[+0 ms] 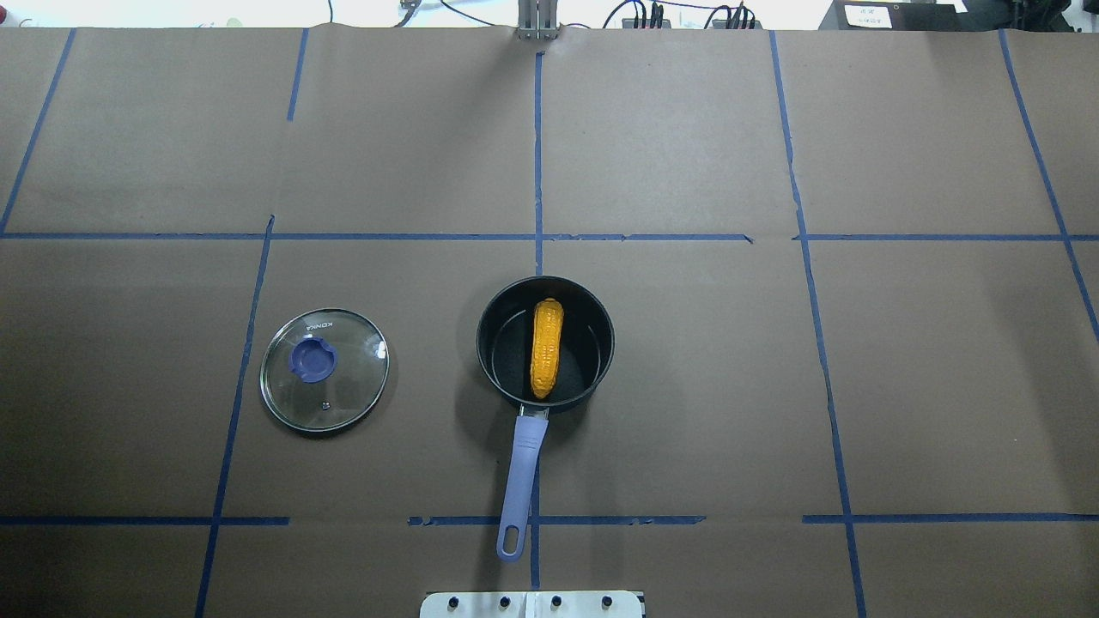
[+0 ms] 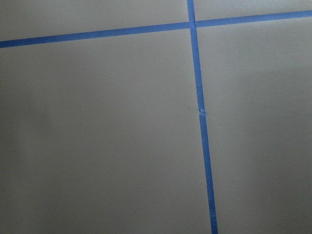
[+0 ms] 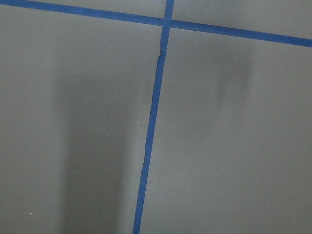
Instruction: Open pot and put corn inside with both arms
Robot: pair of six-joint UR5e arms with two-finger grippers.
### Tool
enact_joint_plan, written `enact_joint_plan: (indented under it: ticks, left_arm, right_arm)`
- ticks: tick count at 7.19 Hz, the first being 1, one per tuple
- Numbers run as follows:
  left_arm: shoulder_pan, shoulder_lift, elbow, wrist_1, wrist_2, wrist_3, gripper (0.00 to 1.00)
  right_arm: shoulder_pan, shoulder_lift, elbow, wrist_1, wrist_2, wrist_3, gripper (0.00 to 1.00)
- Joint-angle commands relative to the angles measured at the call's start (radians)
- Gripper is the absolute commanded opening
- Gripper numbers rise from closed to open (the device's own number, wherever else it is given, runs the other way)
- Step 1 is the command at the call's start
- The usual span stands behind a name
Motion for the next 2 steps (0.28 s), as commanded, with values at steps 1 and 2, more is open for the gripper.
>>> enact_joint_plan:
  ticks: [1,2]
  left_arm:
    - [0.033,0.0,-0.002,0.0,0.0,0.0,1.0]
    - [0.033,0.0,-0.003,0.0,0.0,0.0,1.0]
  right_arm:
    - [0.0,0.0,0.0,0.0,0.0,0.0,1.0]
    - [0.0,0.0,0.0,0.0,0.0,0.0,1.0]
